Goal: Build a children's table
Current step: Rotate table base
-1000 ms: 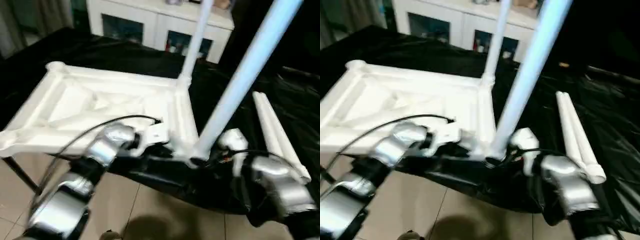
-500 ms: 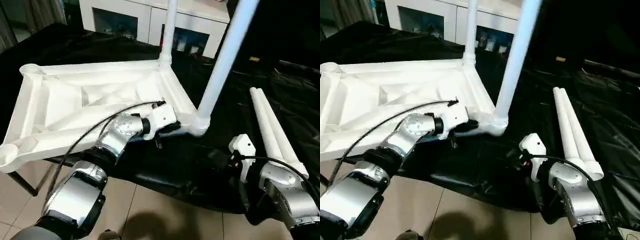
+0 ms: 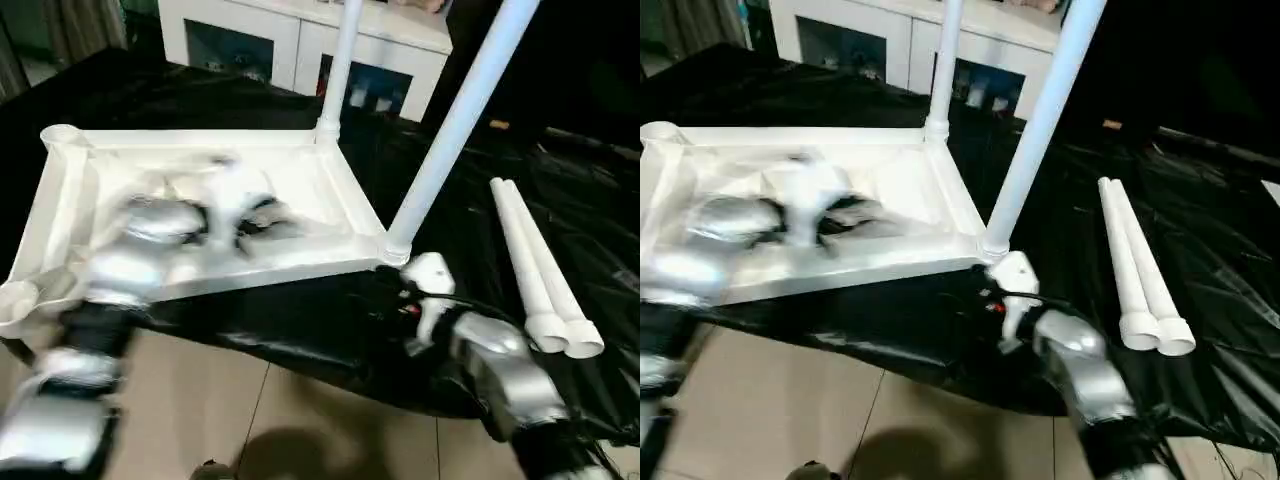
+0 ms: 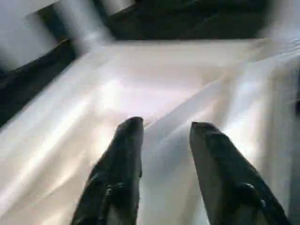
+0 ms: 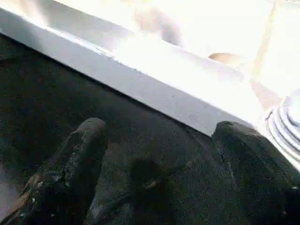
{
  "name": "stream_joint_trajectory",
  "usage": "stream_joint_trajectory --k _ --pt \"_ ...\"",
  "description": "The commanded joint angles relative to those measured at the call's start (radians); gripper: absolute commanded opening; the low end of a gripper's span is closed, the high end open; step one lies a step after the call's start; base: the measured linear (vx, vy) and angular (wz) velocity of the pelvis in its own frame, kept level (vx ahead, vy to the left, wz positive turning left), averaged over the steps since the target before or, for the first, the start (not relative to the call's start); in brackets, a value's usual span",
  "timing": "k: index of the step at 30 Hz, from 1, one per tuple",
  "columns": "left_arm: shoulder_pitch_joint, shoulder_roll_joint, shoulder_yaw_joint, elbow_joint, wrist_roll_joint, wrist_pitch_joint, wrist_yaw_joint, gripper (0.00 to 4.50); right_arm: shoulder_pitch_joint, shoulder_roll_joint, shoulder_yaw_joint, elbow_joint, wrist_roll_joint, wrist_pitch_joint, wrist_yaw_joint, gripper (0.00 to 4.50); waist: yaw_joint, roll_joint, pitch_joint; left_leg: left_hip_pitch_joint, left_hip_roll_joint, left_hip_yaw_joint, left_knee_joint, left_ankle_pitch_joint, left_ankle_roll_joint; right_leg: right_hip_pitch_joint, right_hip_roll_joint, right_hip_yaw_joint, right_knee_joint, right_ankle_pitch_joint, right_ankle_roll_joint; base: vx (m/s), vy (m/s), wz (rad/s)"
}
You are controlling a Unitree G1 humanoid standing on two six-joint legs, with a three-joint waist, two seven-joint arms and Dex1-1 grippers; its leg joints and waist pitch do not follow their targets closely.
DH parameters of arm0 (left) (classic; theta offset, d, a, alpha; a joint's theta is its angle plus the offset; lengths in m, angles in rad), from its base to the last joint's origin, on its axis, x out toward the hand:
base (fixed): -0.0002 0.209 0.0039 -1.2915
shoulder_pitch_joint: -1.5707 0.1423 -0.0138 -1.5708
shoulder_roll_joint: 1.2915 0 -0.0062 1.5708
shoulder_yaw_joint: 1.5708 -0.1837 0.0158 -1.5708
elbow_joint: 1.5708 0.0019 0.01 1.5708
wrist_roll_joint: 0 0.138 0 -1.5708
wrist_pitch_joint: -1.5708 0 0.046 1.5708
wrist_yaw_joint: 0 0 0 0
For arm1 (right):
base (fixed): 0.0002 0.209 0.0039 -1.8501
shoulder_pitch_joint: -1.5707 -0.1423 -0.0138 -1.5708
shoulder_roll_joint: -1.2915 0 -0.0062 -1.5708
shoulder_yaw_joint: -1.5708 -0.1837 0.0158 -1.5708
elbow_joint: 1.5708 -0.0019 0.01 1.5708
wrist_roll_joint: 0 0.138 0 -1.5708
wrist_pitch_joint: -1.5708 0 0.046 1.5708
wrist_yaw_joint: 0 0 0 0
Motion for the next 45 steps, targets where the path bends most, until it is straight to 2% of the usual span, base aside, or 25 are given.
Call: stream_joint_trajectory --k 1,3,4,5,6,7,8,9,10,11,12,15,16,18,20,21,24,26,29,32,34,35,38,44,45 --pt "0.041 0.029 0.051 -0.075 0.045 0.099 0.072 1.92 -0.031 0.013 0.003 0.051 -0.034 -0.021 -0.05 3.91 -0.006 0.025 -0.054 0.025 0.008 0.001 -0.076 -0.35 -0.042 0.033 -0.038 0.034 -0.074 -0.315 -0.153 0.0 0.0 0.0" --pt "0.082 0.055 0.097 -0.117 0.076 0.147 0.135 2.19 -0.057 0.035 0.009 0.096 -0.059 -0.032 -0.088 3.91 -0.01 0.025 -0.056 0.024 0.007 0.002 -0.076 -0.341 -0.046 0.033 -0.037 0.035 -0.07 -0.295 -0.153 0.0 0.0 0.0" --pt "0.1 0.062 0.119 -0.134 0.091 0.162 0.167 2.25 -0.07 0.043 0.008 0.116 -0.069 -0.034 -0.108 3.91 -0.015 0.033 -0.055 0.023 0.009 0.0 -0.078 -0.346 -0.053 0.032 -0.037 0.036 -0.067 -0.275 -0.159 0.0 0.0 0.0" --pt "0.121 0.072 0.143 -0.149 0.113 0.17 0.203 2.29 -0.086 0.052 0.003 0.141 -0.076 -0.035 -0.136 3.91 -0.016 0.031 -0.057 0.023 0.006 0.0 -0.077 -0.337 -0.053 0.035 -0.035 0.035 -0.067 -0.267 -0.157 0.0 0.0 0.0" --pt "0.142 0.079 0.175 -0.157 0.13 0.176 0.243 2.29 -0.101 0.061 -0.005 0.165 -0.078 -0.033 -0.162 3.91 -0.015 0.036 -0.057 0.026 0.006 0.002 -0.076 -0.333 -0.053 0.032 -0.034 0.036 -0.067 -0.254 -0.158 0.0 0.0 0.0" --pt "0.159 0.084 0.198 -0.164 0.141 0.183 0.275 2.29 -0.113 0.067 -0.012 0.183 -0.081 -0.034 -0.18 3.91 -0.017 0.035 -0.056 0.024 0.005 0.002 -0.076 -0.327 -0.05 0.034 -0.031 0.036 -0.067 -0.236 -0.159 0.0 0.0 0.0" --pt "0.176 0.095 0.215 -0.167 0.156 0.179 0.305 2.54 -0.121 0.07 -0.016 0.196 -0.085 -0.039 -0.196 3.91 -0.016 0.036 -0.058 0.026 0.005 0.002 -0.075 -0.33 -0.049 0.033 -0.031 0.036 -0.065 -0.228 -0.16 0.0 0.0 0.0" --pt "0.196 0.107 0.233 -0.173 0.17 0.175 0.336 2.54 -0.129 0.073 -0.019 0.208 -0.088 -0.044 -0.208 3.91 -0.019 0.041 -0.056 0.025 0.004 0.001 -0.077 -0.335 -0.05 0.033 -0.03 0.037 -0.066 -0.221 -0.158 0.0 0.0 0.0" --pt "0.211 0.114 0.248 -0.18 0.177 0.176 0.358 2.54 -0.135 0.076 -0.021 0.219 -0.088 -0.048 -0.216 3.91 -0.02 0.041 -0.057 0.023 0.004 0.0 -0.076 -0.335 -0.05 0.036 -0.03 0.037 -0.064 -0.211 -0.157 0.0 0.0 0.0" --pt "0.264 0.144 0.296 -0.2 0.208 0.178 0.419 2.54 -0.157 0.082 -0.029 0.255 -0.091 -0.056 -0.239 3.91 -0.021 0.044 -0.059 0.022 0.006 -0.002 -0.076 -0.33 -0.05 0.037 -0.031 0.036 -0.06 -0.198 -0.158 0.0 0.0 0.0" --pt "0.28 0.152 0.311 -0.204 0.218 0.179 0.438 2.54 -0.163 0.084 -0.029 0.265 -0.092 -0.059 -0.242 3.91 -0.025 0.038 -0.054 0.02 0.004 0.0 -0.078 -0.336 -0.046 0.036 -0.027 0.036 -0.065 -0.211 -0.153 0.0 0.0 0.0" --pt "0.328 0.178 0.348 -0.216 0.25 0.174 0.496 2.54 -0.186 0.092 -0.033 0.304 -0.099 -0.075 -0.254 3.91 -0.025 0.044 -0.054 0.024 0.004 0.0 -0.075 -0.334 -0.042 0.032 -0.027 0.038 -0.064 -0.203 -0.156 0.0 0.0 0.0" --pt "0.339 0.184 0.357 -0.215 0.254 0.174 0.506 2.54 -0.193 0.095 -0.034 0.314 -0.101 -0.079 -0.257 3.91 -0.024 0.042 -0.053 0.026 0.004 0.001 -0.076 -0.345 -0.039 0.03 -0.026 0.038 -0.067 -0.215 -0.158 0.0 0.0 0.0" --pt "0.359 0.192 0.376 -0.202 0.252 0.184 0.515 2.54 -0.205 0.101 -0.033 0.335 -0.104 -0.089 -0.265 3.91 -0.021 0.047 -0.051 0.03 0.004 0.001 -0.076 -0.372 -0.04 0.025 -0.027 0.039 -0.07 -0.242 -0.157 0.0 0.0 0.0" --pt "0.376 0.208 0.395 -0.166 0.248 0.185 0.538 2.54 -0.218 0.106 -0.027 0.361 -0.106 -0.103 -0.275 3.91 -0.02 0.049 -0.05 0.029 0.004 -0.001 -0.077 -0.392 -0.045 0.025 -0.028 0.039 -0.071 -0.261 -0.158 0.0 0.0 0.0" --pt "0.379 0.211 0.4 -0.161 0.246 0.186 0.545 2.54 -0.221 0.106 -0.026 0.367 -0.107 -0.106 -0.276 3.91 -0.024 0.047 -0.048 0.023 0.001 -0.004 -0.08 -0.409 -0.047 0.027 -0.028 0.038 -0.073 -0.289 -0.151 0.0 0.0 0.0" --pt "0.395 0.238 0.424 -0.102 0.248 0.179 0.564 2.54 -0.23 0.112 -0.027 0.391 -0.115 -0.122 -0.28 3.91 -0.024 0.05 -0.048 0.028 0.002 -0.005 -0.078 -0.437 -0.047 0.021 -0.029 0.039 -0.078 -0.317 -0.145 0.0 0.0 0.0" --pt "0.398 0.242 0.426 -0.091 0.248 0.175 0.568 2.54 -0.232 0.113 -0.028 0.397 -0.117 -0.126 -0.279 3.91 -0.024 0.051 -0.047 0.029 0.002 -0.006 -0.079 -0.443 -0.048 0.02 -0.029 0.04 -0.08 -0.32 -0.146 0.0 0.0 0.0" --pt "0.416 0.263 0.418 -0.008 0.236 0.158 0.537 2.54 -0.233 0.115 -0.026 0.406 -0.122 -0.14 -0.273 3.91 -0.022 0.053 -0.048 0.031 0.002 -0.008 -0.08 -0.454 -0.048 0.018 -0.031 0.04 -0.08 -0.329 -0.147 0.0 0.0 0.0" --pt "0.427 0.275 0.378 0.065 0.222 0.12 0.493 2.54 -0.239 0.114 -0.022 0.423 -0.128 -0.155 -0.267 3.91 -0.022 0.052 -0.051 0.032 0.003 -0.007 -0.081 -0.447 -0.047 0.018 -0.031 0.041 -0.079 -0.308 -0.155 0.0 0.0 0.0" --pt "0.425 0.27 0.377 0.07 0.205 0.113 0.475 2.54 -0.24 0.115 -0.022 0.426 -0.127 -0.157 -0.266 3.91 -0.02 0.057 -0.051 0.033 0.004 -0.007 -0.082 -0.442 -0.049 0.018 -0.031 0.042 -0.076 -0.282 -0.165 0.0 0.0 0.0" --pt "0.417 0.26 0.376 0.074 0.17 0.107 0.429 2.54 -0.242 0.114 -0.021 0.432 -0.129 -0.162 -0.264 3.91 -0.019 0.057 -0.051 0.034 0.005 -0.006 -0.082 -0.443 -0.051 0.018 -0.031 0.042 -0.075 -0.269 -0.172 0.0 0.0 0.0" --pt "0.417 0.257 0.365 0.069 0.142 0.119 0.368 2.54 -0.246 0.114 -0.021 0.438 -0.131 -0.166 -0.263 3.91 -0.017 0.054 -0.05 0.034 0.005 -0.005 -0.083 -0.448 -0.052 0.018 -0.033 0.042 -0.076 -0.283 -0.175 0.0 0.0 0.0" --pt "0.438 0.279 0.345 -0.048 0.061 0.175 0.229 2.54 -0.251 0.112 -0.022 0.45 -0.132 -0.178 -0.254 3.91 -0.019 0.052 -0.047 0.033 0.006 -0.004 -0.084 -0.453 -0.054 0.018 -0.034 0.043 -0.076 -0.295 -0.174 0.0 0.0 0.0" --pt "0.455 0.29 0.33 -0.091 0.027 0.21 0.164 2.54 -0.251 0.113 -0.02 0.454 -0.133 -0.182 -0.251 3.91 -0.019 0.05 -0.047 0.032 0.006 -0.004 -0.084 -0.451 -0.054 0.019 -0.033 0.043 -0.076 -0.296 -0.172 0.0 0.0 0.0"
